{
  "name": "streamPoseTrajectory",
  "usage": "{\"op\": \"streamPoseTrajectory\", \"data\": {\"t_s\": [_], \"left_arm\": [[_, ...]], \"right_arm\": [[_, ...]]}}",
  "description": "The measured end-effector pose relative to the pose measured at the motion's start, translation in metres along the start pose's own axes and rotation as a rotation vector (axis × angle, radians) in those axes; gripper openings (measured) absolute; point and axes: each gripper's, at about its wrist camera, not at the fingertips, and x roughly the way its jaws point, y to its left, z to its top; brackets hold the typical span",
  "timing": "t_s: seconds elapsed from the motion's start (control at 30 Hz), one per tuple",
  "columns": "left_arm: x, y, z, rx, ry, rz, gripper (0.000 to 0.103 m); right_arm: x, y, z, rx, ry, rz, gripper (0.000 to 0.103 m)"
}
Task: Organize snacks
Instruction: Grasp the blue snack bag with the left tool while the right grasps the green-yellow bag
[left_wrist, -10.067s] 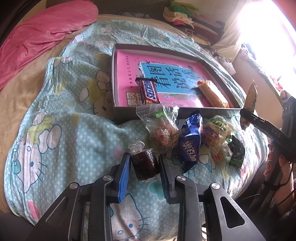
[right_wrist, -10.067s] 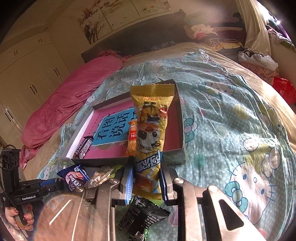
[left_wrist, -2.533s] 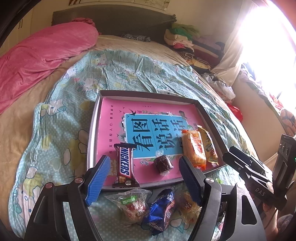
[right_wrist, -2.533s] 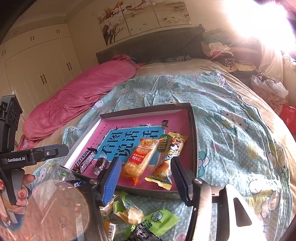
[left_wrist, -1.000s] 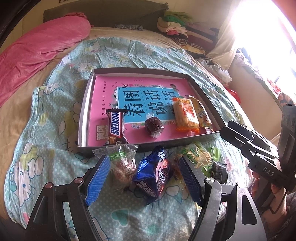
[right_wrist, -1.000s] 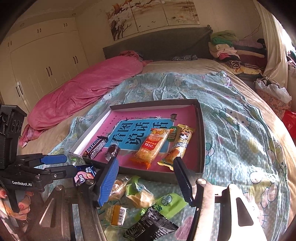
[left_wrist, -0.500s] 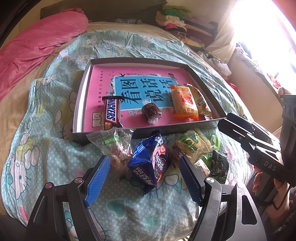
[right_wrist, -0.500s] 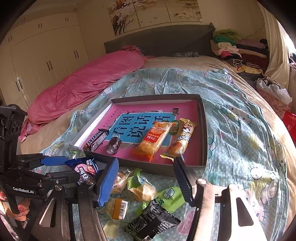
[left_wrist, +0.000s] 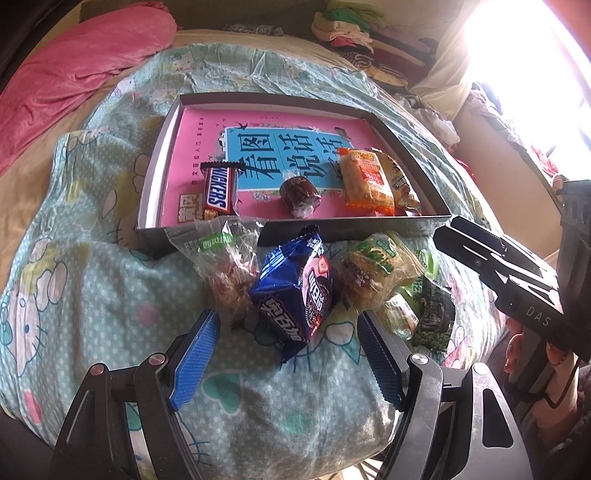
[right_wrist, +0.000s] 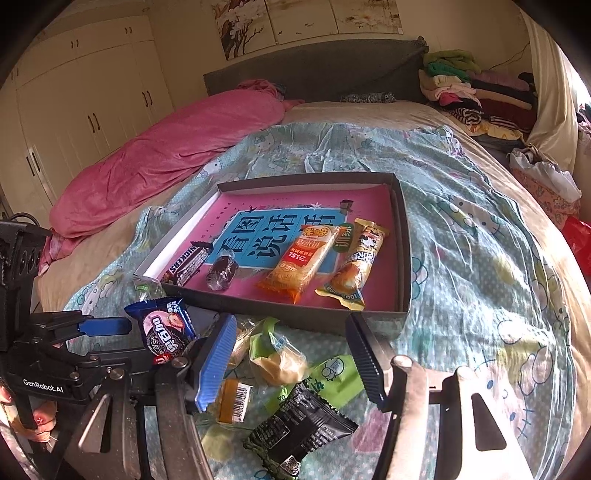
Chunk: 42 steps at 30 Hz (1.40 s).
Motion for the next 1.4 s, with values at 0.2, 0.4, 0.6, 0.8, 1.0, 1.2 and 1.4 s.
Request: {"op": "streamPoseTrajectory", "data": {"t_s": [0.2, 0.4, 0.6, 0.8, 1.0, 1.2, 1.4], "left_arm": [[0.001, -0.001, 0.000, -0.003, 0.002, -0.016, 0.078], [0.003, -0.001, -0.002, -0.008, 0.010, -0.041, 0.072], [0.004, -0.002, -0.002, -0.009, 0.015, -0.066, 0.064], [0.006, -0.003, -0.003, -0.006, 0.021, -0.082, 0.056], [0.007, -0.002, -0.004, -0.012, 0.018, -0.092, 0.054], [0.011, 0.000, -0.003, -0.020, 0.016, -0.089, 0.053], [0.016, -0.005, -0.002, 0.008, 0.006, -0.075, 0.053]], "right_arm": [[0.005, 0.001, -0.007, -0.010, 0.050, -0.017, 0.061], [0.010, 0.003, -0.010, -0.018, 0.082, -0.013, 0.061], [0.014, 0.008, -0.013, -0.040, 0.107, -0.010, 0.061], [0.018, 0.010, -0.015, -0.054, 0.123, -0.011, 0.061], [0.019, 0.008, -0.015, -0.045, 0.132, -0.013, 0.061], [0.023, 0.008, -0.016, -0.042, 0.150, -0.011, 0.061], [0.030, 0.010, -0.017, -0.061, 0.170, -0.016, 0.061]]}}
